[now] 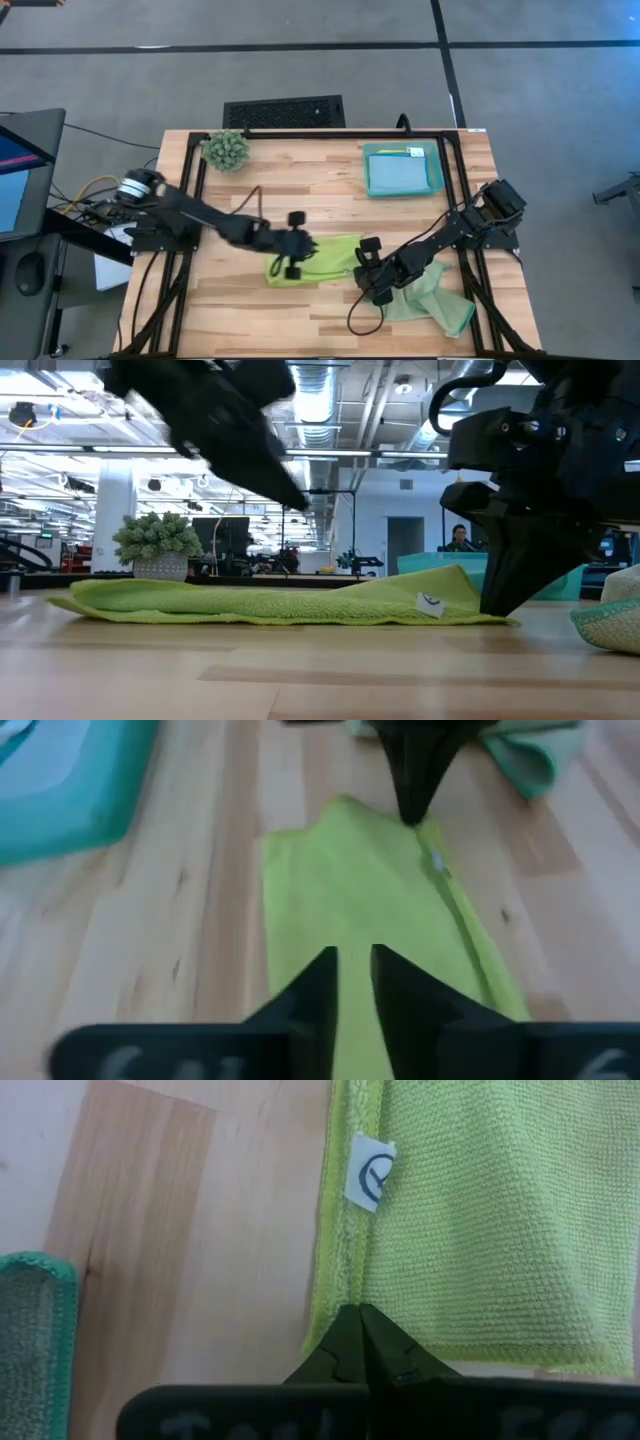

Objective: Fold microfiber towels
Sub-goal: Fold the green microfiber cloth

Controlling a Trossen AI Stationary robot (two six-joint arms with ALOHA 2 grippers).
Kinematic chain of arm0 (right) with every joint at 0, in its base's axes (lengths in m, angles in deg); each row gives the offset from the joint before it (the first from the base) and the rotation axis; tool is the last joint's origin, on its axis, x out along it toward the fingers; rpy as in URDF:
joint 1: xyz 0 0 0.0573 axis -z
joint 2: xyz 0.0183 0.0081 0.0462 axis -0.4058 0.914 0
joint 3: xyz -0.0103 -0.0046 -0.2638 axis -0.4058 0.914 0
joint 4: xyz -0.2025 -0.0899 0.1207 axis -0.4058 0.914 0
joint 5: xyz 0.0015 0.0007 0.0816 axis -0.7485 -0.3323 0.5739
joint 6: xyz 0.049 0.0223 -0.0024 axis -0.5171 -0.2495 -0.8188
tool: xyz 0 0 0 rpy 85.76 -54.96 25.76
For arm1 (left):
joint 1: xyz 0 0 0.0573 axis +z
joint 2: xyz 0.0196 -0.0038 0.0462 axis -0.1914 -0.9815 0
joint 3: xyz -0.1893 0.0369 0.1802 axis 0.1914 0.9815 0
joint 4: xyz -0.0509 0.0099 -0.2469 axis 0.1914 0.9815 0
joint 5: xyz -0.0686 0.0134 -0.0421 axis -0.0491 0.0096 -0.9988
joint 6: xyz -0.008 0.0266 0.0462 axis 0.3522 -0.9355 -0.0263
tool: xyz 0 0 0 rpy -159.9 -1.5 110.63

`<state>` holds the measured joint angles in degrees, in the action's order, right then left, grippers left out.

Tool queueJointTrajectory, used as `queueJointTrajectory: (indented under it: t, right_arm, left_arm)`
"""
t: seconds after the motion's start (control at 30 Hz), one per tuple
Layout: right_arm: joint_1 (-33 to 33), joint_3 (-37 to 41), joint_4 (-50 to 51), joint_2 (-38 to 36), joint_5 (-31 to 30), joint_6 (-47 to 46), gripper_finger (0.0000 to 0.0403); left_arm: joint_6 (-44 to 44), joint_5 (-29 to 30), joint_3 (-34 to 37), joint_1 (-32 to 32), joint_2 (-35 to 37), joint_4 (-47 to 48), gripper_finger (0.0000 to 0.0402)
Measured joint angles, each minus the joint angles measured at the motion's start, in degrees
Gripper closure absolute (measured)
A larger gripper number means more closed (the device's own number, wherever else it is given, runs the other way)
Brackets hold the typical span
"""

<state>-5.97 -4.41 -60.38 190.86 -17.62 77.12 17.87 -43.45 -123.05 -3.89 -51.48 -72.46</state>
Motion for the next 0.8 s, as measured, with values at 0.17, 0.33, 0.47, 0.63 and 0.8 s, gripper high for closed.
queueJointTrajectory:
  t: [0.17,0.33,0.47,0.63,0.8]
  right_arm:
    - [0.0,0.0,-0.4,0.0,0.0,0.0,0.0402]
    - [0.0,0.0,-0.7,0.1,0.1,0.0,0.0402]
    - [0.0,0.0,-0.5,0.1,0.2,0.0,0.0402]
    - [0.0,0.0,-0.5,0.1,0.8,0.0,0.0402]
    - [-0.1,0.0,-0.5,0.1,1.3,-0.9,0.0401]
  left_arm:
    - [-2.5,-9.4,-0.4,5.9,-9.8,-12.8,0.0395]
    - [-2.6,-11.9,-4.8,9.0,-15.7,-13.6,0.0401]
    - [-3.0,-16.4,-8.0,10.2,-18.3,-12.9,0.0401]
    - [-4.5,-17.2,-11.9,11.3,-21.4,-5.6,0.0401]
    - [-5.2,-14.8,-14.8,12.1,-23.5,-2.2,0.0401]
